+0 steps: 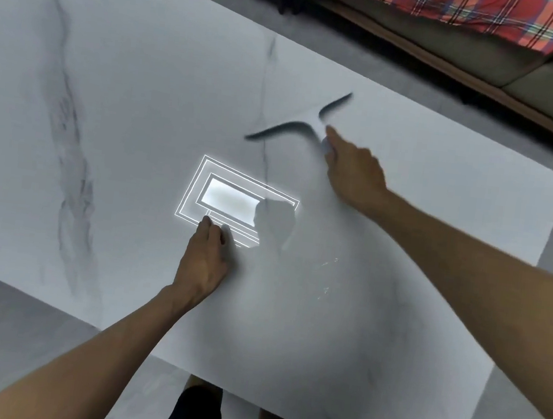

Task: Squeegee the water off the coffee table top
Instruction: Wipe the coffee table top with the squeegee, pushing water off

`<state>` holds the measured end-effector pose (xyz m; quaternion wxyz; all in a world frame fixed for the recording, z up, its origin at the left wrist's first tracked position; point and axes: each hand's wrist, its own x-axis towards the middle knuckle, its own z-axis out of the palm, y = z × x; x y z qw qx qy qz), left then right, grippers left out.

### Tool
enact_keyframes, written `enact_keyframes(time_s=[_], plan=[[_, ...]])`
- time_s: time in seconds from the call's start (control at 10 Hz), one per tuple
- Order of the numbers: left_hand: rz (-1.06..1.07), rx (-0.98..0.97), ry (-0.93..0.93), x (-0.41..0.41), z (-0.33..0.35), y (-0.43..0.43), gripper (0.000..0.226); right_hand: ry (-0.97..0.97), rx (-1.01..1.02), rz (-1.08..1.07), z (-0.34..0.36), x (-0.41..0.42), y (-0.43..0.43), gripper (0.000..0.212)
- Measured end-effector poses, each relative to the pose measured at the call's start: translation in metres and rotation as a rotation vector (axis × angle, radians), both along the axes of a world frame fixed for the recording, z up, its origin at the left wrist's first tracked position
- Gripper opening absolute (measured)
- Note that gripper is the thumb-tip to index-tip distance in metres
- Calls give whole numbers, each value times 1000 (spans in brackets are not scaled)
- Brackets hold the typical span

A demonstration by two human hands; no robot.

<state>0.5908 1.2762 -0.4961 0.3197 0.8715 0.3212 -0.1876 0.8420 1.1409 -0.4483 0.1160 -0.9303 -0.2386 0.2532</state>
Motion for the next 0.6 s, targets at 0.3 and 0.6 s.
enact_keyframes(time_s=[0.3, 0.6], plan=[[-98, -21, 62, 2, 16, -37, 16, 111, -101, 276, 22, -93, -169, 51], [-193, 16, -10, 39, 15, -86, 21, 90, -244, 227, 48, -64, -264, 47]])
